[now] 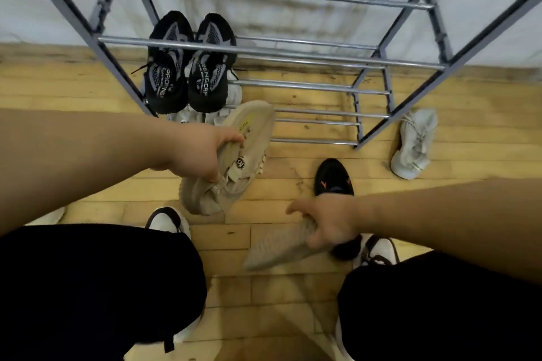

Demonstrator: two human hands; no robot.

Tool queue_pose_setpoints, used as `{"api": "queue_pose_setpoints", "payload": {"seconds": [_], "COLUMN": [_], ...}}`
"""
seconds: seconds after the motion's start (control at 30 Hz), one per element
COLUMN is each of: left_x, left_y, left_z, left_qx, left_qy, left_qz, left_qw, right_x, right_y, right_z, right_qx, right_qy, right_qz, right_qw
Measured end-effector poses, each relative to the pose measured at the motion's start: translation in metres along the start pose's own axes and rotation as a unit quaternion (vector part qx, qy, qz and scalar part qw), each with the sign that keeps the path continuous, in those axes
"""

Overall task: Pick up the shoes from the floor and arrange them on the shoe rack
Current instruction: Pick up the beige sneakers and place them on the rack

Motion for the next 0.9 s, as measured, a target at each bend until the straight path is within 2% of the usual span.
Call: {"api": "queue_pose_setpoints", "payload": {"seconds": [0.1, 0.2, 0.27, 0.33, 0.4, 0.43, 0.53, 0.63, 0.83, 0.9], "left_x": [-0.017, -0.038, -0.054, -0.066, -0.074, -0.077, -0.082, -0.081, -0.070, -0.070], "left_y": [0.007, 0.019, 0.032, 0.047, 0.060, 0.064, 0.073, 0.089, 0.127, 0.133], "left_z": [-0.010, -0.023, -0.033, -0.047, -0.064, -0.073, -0.097, -0.118, -0.156, -0.165], "left_qx": [-0.024, -0.038, -0.039, -0.044, -0.046, -0.043, -0.033, -0.040, -0.117, -0.144], "left_qy": [-0.012, -0.027, -0.041, -0.032, -0.023, -0.015, 0.004, -0.009, -0.055, -0.069], "left_qz": [0.048, 0.038, 0.013, -0.044, -0.106, -0.133, -0.199, -0.253, -0.388, -0.396], "left_qw": [0.998, 0.998, 0.998, 0.998, 0.993, 0.990, 0.979, 0.967, 0.912, 0.904], "right_x": [-0.009, -0.012, -0.012, -0.016, -0.022, -0.025, -0.033, -0.041, -0.052, -0.052], "right_y": [0.068, 0.118, 0.139, 0.144, 0.135, 0.131, 0.126, 0.130, 0.151, 0.155], "right_z": [-0.049, -0.108, -0.146, -0.178, -0.200, -0.209, -0.228, -0.242, -0.249, -0.246], "right_qx": [-0.091, -0.176, -0.241, -0.282, -0.278, -0.270, -0.265, -0.275, -0.325, -0.333], "right_qy": [-0.048, -0.104, -0.123, -0.146, -0.166, -0.175, -0.164, -0.117, -0.038, -0.022], "right_qz": [-0.004, 0.039, 0.131, 0.273, 0.408, 0.441, 0.483, 0.528, 0.590, 0.603], "right_qw": [0.995, 0.978, 0.954, 0.908, 0.854, 0.838, 0.818, 0.795, 0.738, 0.725]}}
Point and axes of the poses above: each hand's wrist, its own z-axis towards the middle knuckle, its own y-axis out of the back of the hand, x = y × z, the point moved 4 cm from there along z, towards the middle knuckle, and after that the axes turned 11 degrees about -x, right-handed, at the moved point
